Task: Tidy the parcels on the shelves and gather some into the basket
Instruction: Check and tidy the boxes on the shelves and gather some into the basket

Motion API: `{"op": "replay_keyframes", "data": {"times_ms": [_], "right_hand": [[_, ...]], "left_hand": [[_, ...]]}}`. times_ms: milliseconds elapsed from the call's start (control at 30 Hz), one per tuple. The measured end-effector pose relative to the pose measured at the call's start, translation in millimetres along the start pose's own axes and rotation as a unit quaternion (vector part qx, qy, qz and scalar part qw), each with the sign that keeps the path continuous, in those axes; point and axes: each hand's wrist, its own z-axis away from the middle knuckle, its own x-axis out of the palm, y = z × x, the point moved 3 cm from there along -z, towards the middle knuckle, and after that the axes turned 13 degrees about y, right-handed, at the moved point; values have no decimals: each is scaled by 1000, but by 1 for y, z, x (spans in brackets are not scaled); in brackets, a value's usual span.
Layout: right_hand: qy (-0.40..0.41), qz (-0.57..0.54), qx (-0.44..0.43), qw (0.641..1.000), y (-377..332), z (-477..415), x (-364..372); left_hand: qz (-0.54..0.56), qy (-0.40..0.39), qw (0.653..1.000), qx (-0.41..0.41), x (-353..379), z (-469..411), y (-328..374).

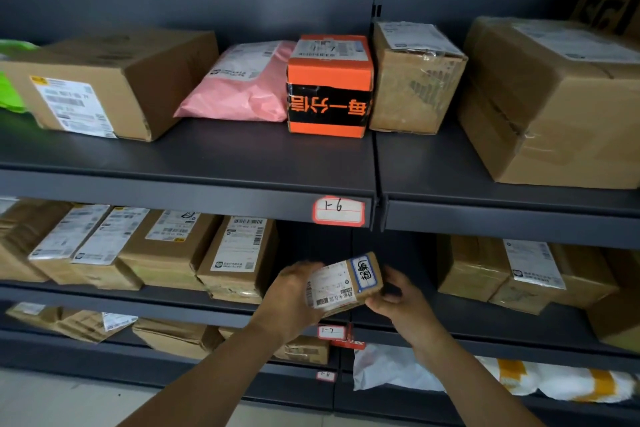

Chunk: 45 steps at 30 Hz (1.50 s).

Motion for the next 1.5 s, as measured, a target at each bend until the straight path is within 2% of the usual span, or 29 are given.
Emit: {"op": "replay_keyframes", "data": {"times_ms": [200, 300, 400, 467, 533, 600, 700, 867, 1000, 1067, 1133, 1200, 1267, 1433, 1500], "right_hand": [[-2, 145, -89, 985, -1, 3, 6], [16, 134, -94, 986, 7, 6, -2], [79, 80, -87, 990, 15, 13, -21], [125, 44, -82, 988, 18, 20, -35], [185, 52, -104, 976, 23, 27, -50], [244, 102, -131, 956, 31, 35, -66], [284, 173, -170, 928, 41, 49, -83], [302, 289, -235, 878, 57, 57, -98], [274, 343, -308, 844, 51, 55, -97], [225, 351, -319, 851, 51, 46, -97], [171, 341, -277, 882, 53, 32, -104], [209, 352, -251, 877, 47, 17, -117], [258, 366, -234, 863, 34, 0, -128], [236, 509, -169, 810, 14, -42, -121], [238, 535, -143, 798, 9, -49, -111]], "left_hand": [[-30, -39, 996, 69, -1, -7, -4], [-31, -62, 991, 112, 4, -14, 2], [-26, -50, 989, 135, 12, -21, 17], [12, -34, 996, 85, 21, -26, 29], [105, -66, 992, -15, 36, -26, 43], [224, -123, 962, -101, 54, -20, 61], [351, -155, 897, -218, 73, -5, 89], [431, -156, 818, -347, 103, 11, 119], [413, -68, 785, -456, 116, 12, 127], [384, -17, 801, -459, 116, 3, 117], [330, 21, 848, -414, 109, -12, 101], [244, 48, 900, -357, 94, -25, 85], [176, 59, 930, -317, 80, -36, 71], [78, 52, 953, -289, 62, -42, 45], [61, 56, 957, -279, 56, -41, 34]]}}
